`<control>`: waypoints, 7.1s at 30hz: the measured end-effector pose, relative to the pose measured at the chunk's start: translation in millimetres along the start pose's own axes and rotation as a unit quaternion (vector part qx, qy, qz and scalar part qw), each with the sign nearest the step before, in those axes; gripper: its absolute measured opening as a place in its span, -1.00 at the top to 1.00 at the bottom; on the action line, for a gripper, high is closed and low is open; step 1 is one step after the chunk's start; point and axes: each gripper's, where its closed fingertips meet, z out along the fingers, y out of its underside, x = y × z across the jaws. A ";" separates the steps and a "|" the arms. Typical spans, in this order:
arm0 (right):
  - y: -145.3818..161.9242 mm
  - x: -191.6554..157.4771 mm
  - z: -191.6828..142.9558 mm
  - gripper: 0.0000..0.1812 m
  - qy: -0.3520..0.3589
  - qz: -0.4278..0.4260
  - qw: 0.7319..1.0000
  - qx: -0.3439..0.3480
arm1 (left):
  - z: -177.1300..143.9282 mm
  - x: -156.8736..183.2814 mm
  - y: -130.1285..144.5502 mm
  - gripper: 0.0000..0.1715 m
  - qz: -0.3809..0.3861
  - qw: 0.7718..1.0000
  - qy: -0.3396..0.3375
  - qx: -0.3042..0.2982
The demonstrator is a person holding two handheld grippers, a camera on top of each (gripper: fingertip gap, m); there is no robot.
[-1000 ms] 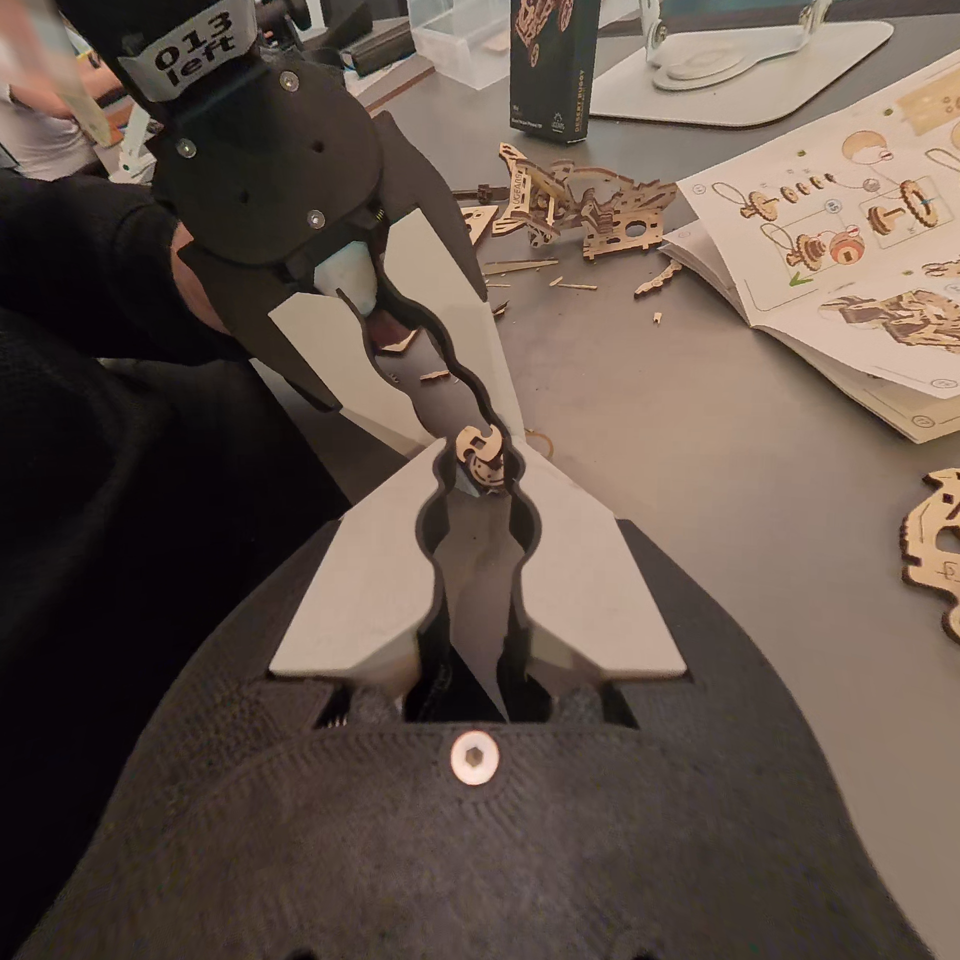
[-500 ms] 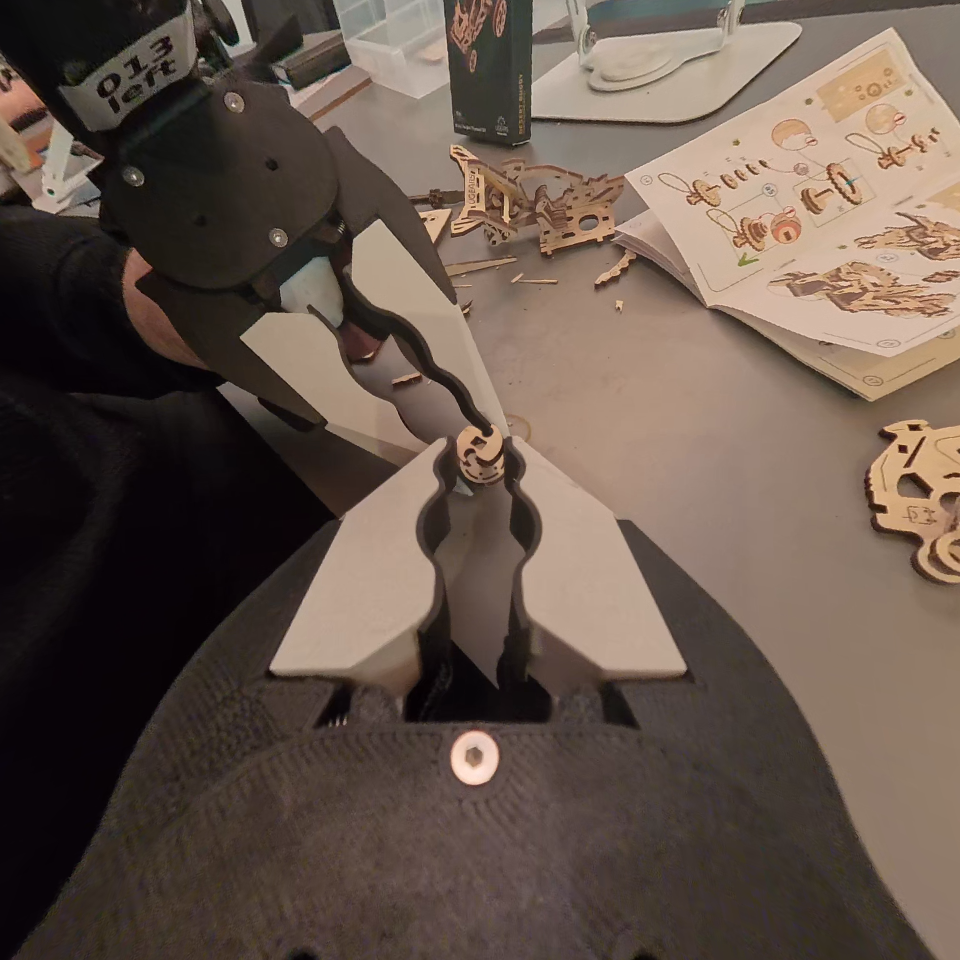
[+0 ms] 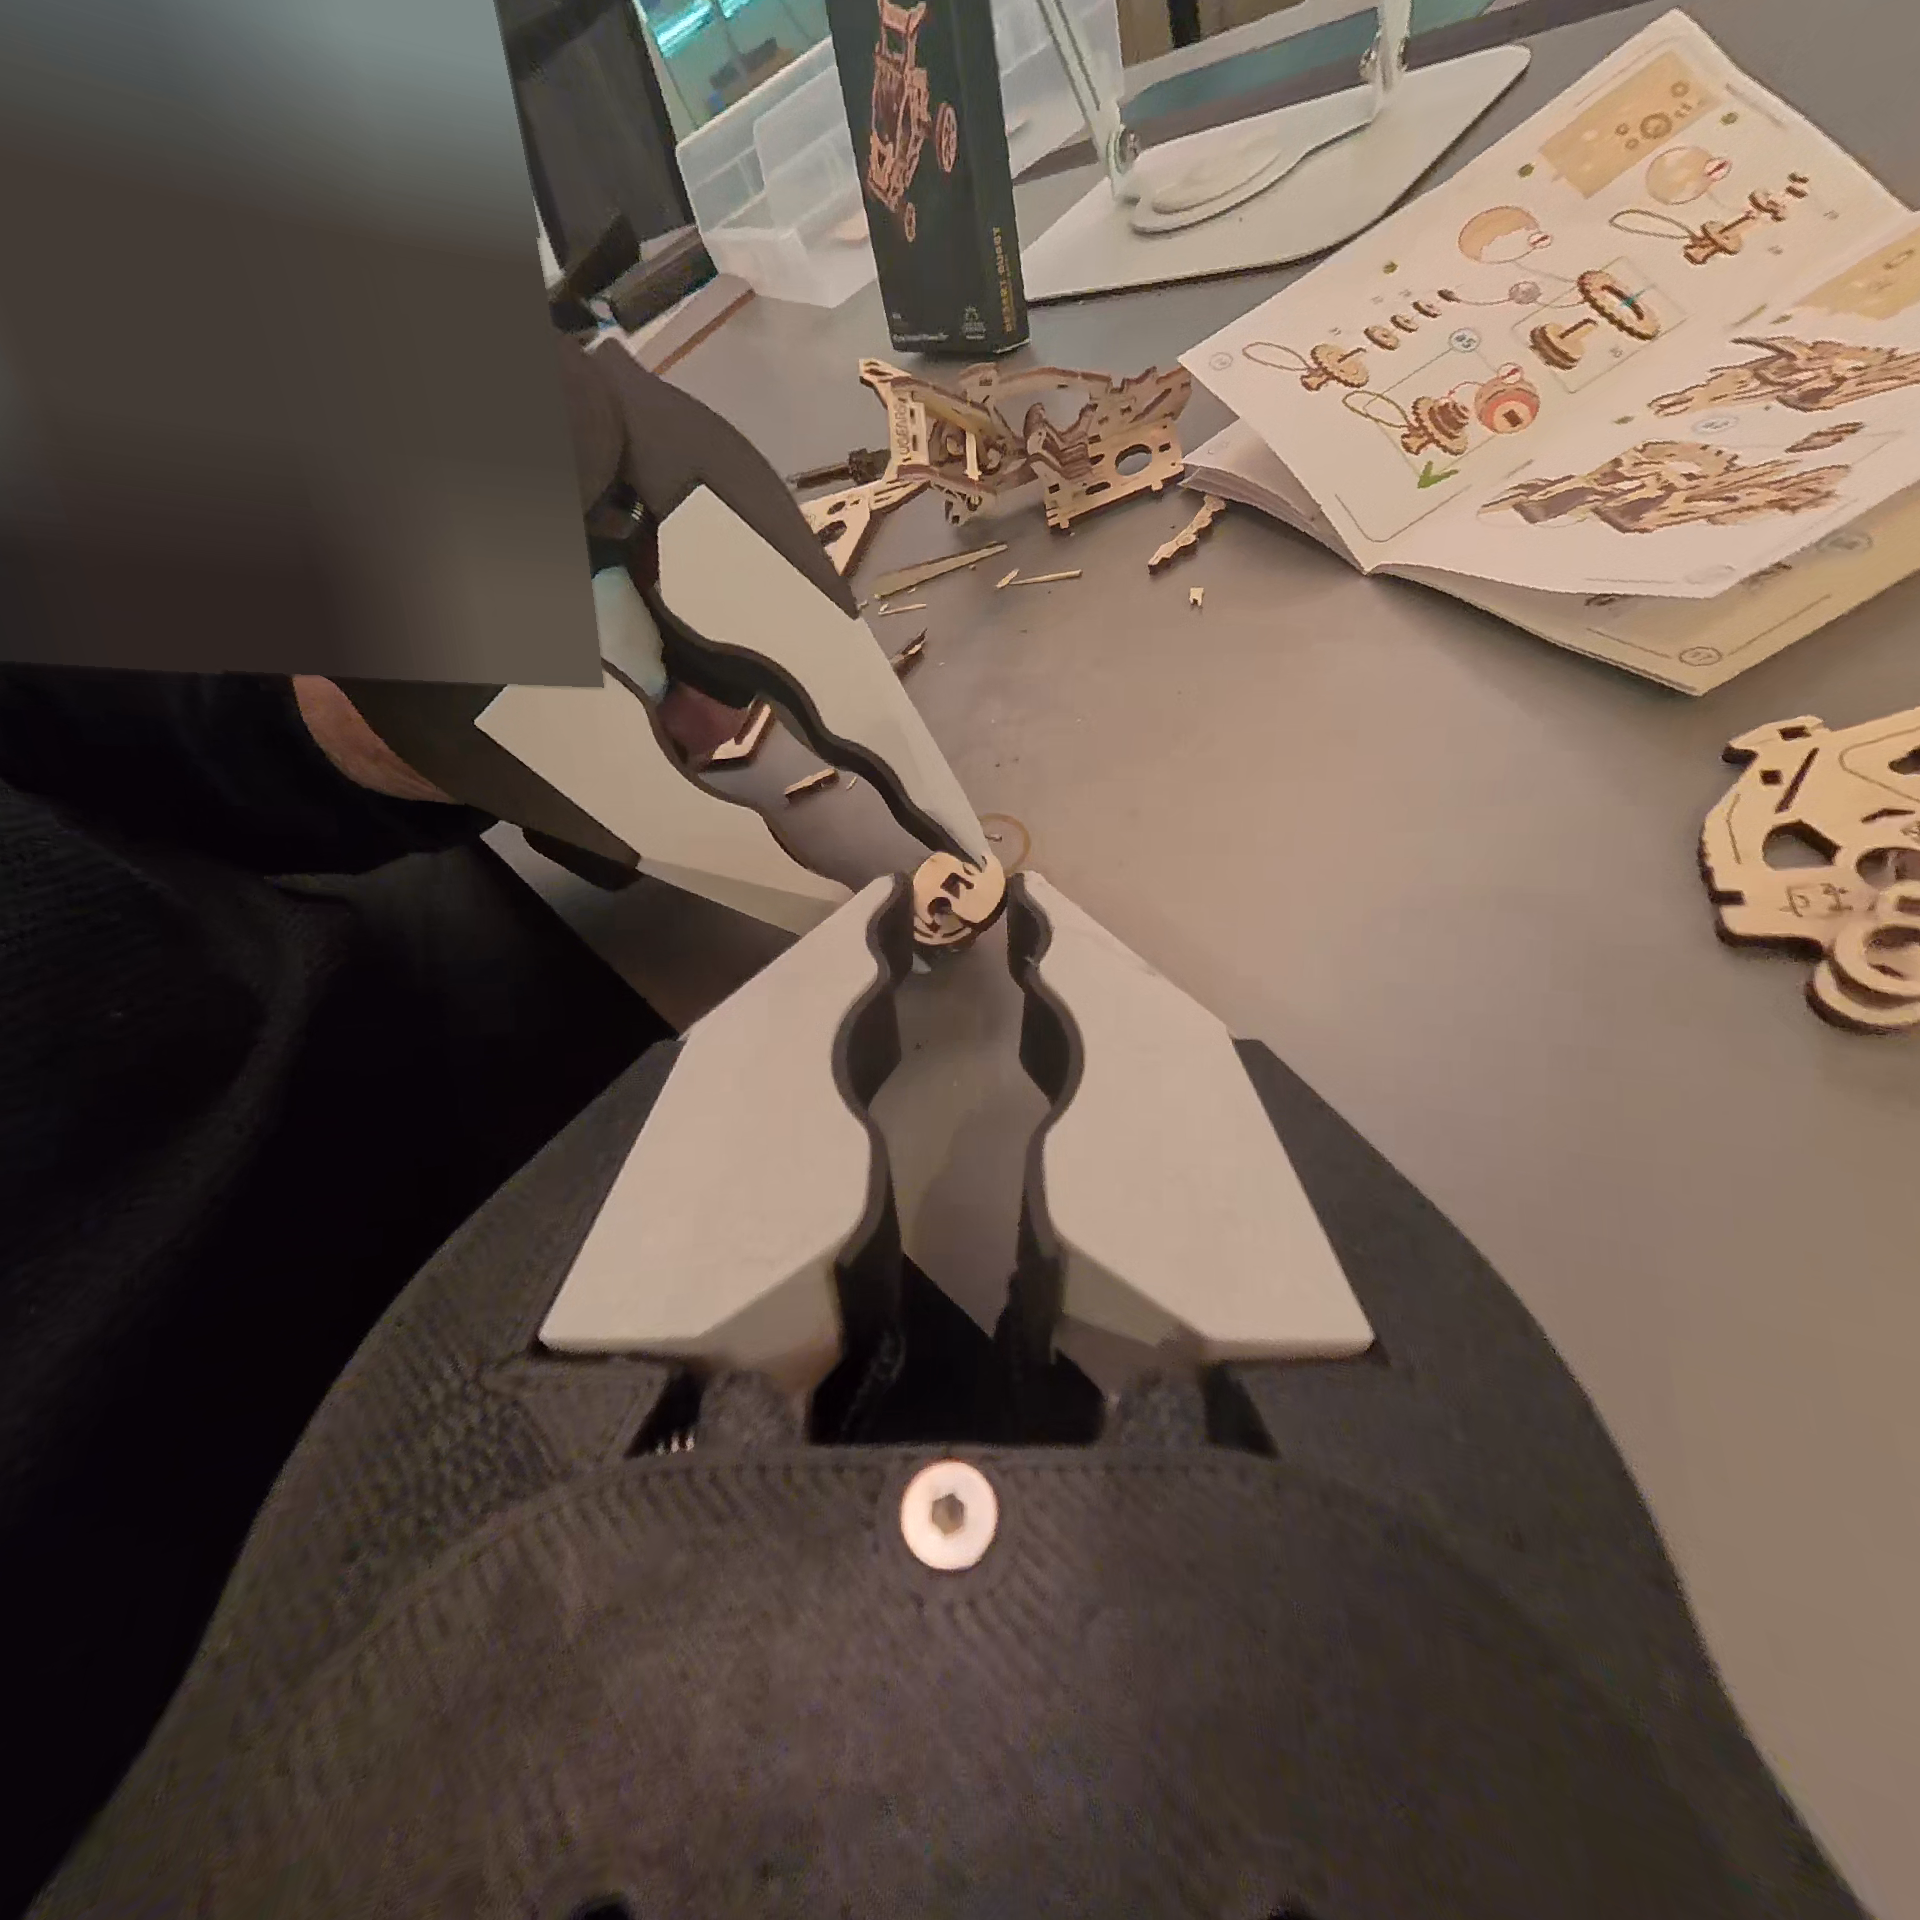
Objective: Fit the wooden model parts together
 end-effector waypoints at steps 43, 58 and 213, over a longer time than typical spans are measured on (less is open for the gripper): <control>4.1 -4.3 12.9 0.84 -0.018 0.016 1.000 -0.007 | -4.1 -3.3 0.4 0.78 -0.049 0.998 0.004 0.046; 3.1 -2.4 10.0 0.84 -0.020 0.019 1.000 0.001 | -2.2 -0.8 3.0 0.70 -0.042 0.998 0.003 0.040; -42.9 -95.3 20.9 0.72 -0.082 -0.221 0.971 -0.036 | -230.3 -52.4 134.9 0.69 -0.205 0.948 -0.242 -0.020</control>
